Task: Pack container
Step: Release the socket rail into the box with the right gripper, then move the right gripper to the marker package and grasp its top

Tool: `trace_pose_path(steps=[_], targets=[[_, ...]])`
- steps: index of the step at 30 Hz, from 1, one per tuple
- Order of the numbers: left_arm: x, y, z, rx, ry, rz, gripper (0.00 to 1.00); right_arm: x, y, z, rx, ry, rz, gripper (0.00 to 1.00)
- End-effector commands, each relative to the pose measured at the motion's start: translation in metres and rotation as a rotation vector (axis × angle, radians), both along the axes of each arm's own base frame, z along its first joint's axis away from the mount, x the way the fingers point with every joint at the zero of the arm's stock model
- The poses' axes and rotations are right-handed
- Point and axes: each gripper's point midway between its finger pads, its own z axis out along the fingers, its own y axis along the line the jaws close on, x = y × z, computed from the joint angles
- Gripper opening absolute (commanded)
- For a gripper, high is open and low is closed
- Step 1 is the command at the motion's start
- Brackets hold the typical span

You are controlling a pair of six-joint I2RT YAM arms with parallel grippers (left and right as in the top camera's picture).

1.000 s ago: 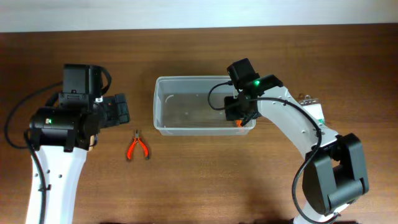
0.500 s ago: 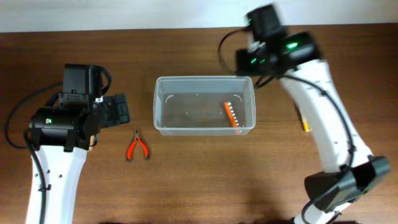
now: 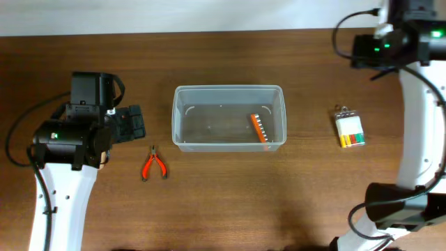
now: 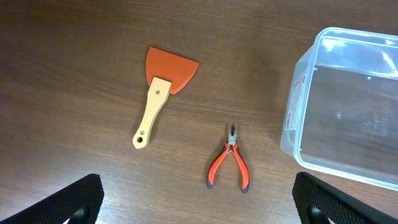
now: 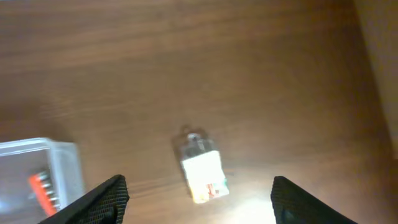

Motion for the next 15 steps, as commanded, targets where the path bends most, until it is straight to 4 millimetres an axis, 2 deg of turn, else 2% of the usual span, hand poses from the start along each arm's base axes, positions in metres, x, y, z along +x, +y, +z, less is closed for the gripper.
trace_pose_path(steps=[1, 4, 7, 11, 13, 15], targets=[[-0.001, 0.001, 0.001, -0.003, -0.004, 0.001, 0.99, -0.010, -0.031, -0.005, -0.031, 0.032, -0.040, 0.75], [-0.001, 0.000, 0.001, -0.003, -0.004, 0.000, 0.99, -0.016, -0.047, -0.019, -0.030, 0.070, -0.065, 0.75], [-0.001, 0.000, 0.001, -0.003, -0.004, 0.000, 0.99, -0.018, -0.057, -0.045, -0.028, 0.122, -0.062, 0.75], [-0.001, 0.000, 0.001, -0.003, -0.004, 0.000, 0.99, -0.024, -0.064, -0.101, -0.018, 0.219, -0.057, 0.75], [-0.001, 0.000, 0.001, -0.003, -0.004, 0.000, 0.99, -0.029, -0.067, -0.137, -0.018, 0.269, -0.035, 0.76], [-0.001, 0.000, 0.001, -0.003, -0.004, 0.000, 0.99, -0.032, -0.068, -0.162, -0.023, 0.289, -0.018, 0.76]])
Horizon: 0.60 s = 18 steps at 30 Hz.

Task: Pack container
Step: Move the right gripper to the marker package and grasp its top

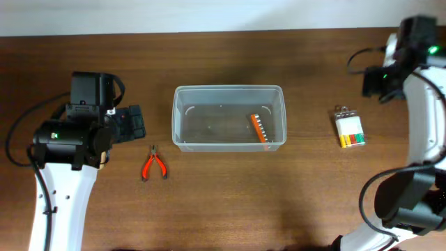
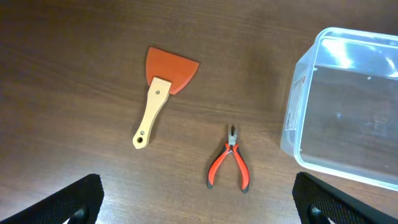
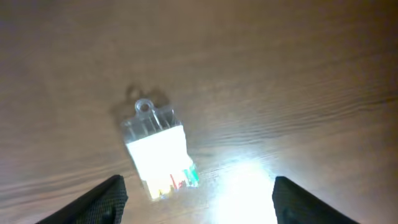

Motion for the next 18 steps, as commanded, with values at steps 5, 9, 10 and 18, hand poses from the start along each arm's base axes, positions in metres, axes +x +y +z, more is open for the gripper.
trace_pose_path(steps=[5, 9, 10, 18], targets=[[-0.001, 0.000, 0.001, -0.002, -0.003, 0.000, 0.99, -0.023, -0.009, -0.086, -0.009, 0.085, 0.039, 0.83], [-0.001, 0.000, 0.001, -0.003, -0.003, 0.000, 0.99, -0.031, -0.006, -0.111, -0.007, 0.095, 0.047, 0.84], [-0.001, 0.000, 0.001, -0.002, -0.003, 0.000, 0.99, -0.032, -0.006, -0.115, -0.005, 0.095, 0.047, 0.84], [-0.001, 0.000, 0.001, -0.002, -0.003, 0.000, 0.99, -0.032, -0.005, -0.135, -0.016, 0.063, 0.047, 0.84]])
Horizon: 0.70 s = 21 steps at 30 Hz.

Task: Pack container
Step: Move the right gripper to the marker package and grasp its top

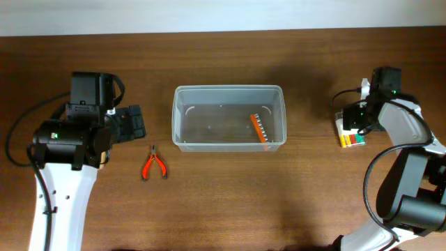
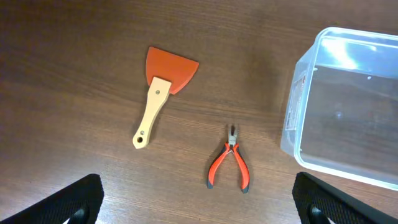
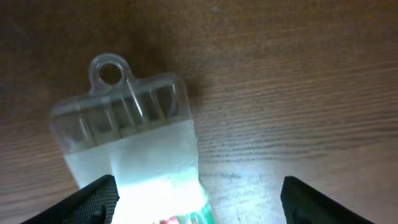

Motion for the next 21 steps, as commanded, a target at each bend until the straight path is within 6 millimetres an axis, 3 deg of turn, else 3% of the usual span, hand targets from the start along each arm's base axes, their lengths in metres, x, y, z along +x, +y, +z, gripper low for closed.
trace_pose_path(steps=[1, 11, 21], targets=[[-0.001, 0.000, 0.001, -0.003, -0.004, 0.000, 0.99, -0.008, -0.001, -0.009, -0.003, 0.009, -0.005, 0.84], [-0.001, 0.000, 0.001, -0.003, -0.004, 0.000, 0.99, -0.005, 0.022, -0.017, 0.115, -0.017, 0.052, 0.84], [-0.001, 0.000, 0.001, -0.003, -0.004, 0.000, 0.99, 0.017, 0.015, 0.025, 0.107, -0.062, 0.033, 0.86]])
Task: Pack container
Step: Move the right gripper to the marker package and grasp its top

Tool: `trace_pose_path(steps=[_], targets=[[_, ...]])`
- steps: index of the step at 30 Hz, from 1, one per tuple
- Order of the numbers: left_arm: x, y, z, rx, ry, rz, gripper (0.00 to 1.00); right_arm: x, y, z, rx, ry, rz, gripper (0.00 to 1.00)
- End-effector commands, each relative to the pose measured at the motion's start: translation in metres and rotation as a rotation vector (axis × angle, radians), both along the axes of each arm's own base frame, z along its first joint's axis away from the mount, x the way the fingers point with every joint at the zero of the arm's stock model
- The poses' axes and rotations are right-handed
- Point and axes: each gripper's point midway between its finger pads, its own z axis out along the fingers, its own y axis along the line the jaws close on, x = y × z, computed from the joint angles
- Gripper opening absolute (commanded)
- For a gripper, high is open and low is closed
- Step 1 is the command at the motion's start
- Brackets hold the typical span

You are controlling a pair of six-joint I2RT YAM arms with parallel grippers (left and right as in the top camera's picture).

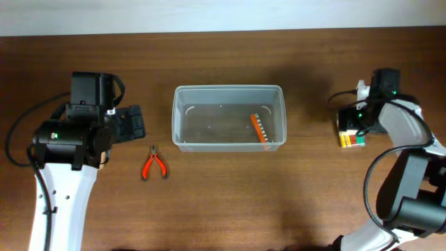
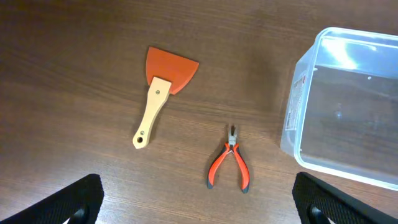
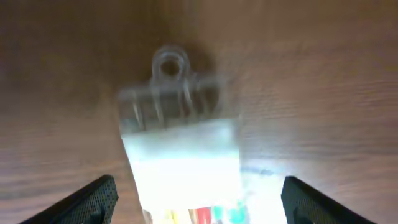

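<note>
A clear plastic container [image 1: 228, 117] stands mid-table with an orange ridged piece [image 1: 259, 127] inside. To its right lies a small clear packet [image 3: 180, 155] with a hang loop and coloured bits; in the overhead view the packet [image 1: 352, 138] is mostly covered by my right gripper [image 1: 355, 123]. That right gripper [image 3: 198, 202] is open, low over the packet, one finger on each side. Left of the container lie red-handled pliers [image 2: 230, 167] and an orange scraper [image 2: 163, 93] with a wooden handle. My left gripper [image 2: 199, 205] hangs open above them, holding nothing.
The table's back edge runs along the top of the overhead view. The container's near-left corner [image 2: 292, 146] sits close to the pliers [image 1: 154, 163]. In the overhead view the scraper is hidden under my left arm [image 1: 77, 132].
My right gripper has shifted slightly over the packet, which now sits centred between its open fingers instead of toward the left one. The left arm, pliers and scraper have not moved.
My right gripper was first high at the table's back right, open, with the packet far below. It was then closer above the packet, then low with its fingers around it, and now it is centred on it. The left arm stayed still throughout.
</note>
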Motion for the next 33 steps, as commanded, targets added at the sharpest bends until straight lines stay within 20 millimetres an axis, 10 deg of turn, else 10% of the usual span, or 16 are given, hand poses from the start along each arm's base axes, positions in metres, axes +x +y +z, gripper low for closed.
trace_pose_path(steps=[1, 33], targets=[[-0.001, 0.000, 0.001, -0.003, -0.003, 0.000, 0.99, 0.017, -0.006, 0.021, -0.004, -0.061, -0.008, 0.86], [-0.001, 0.000, 0.001, -0.003, -0.004, 0.000, 0.99, 0.010, 0.005, -0.049, 0.078, 0.065, 0.013, 0.86]])
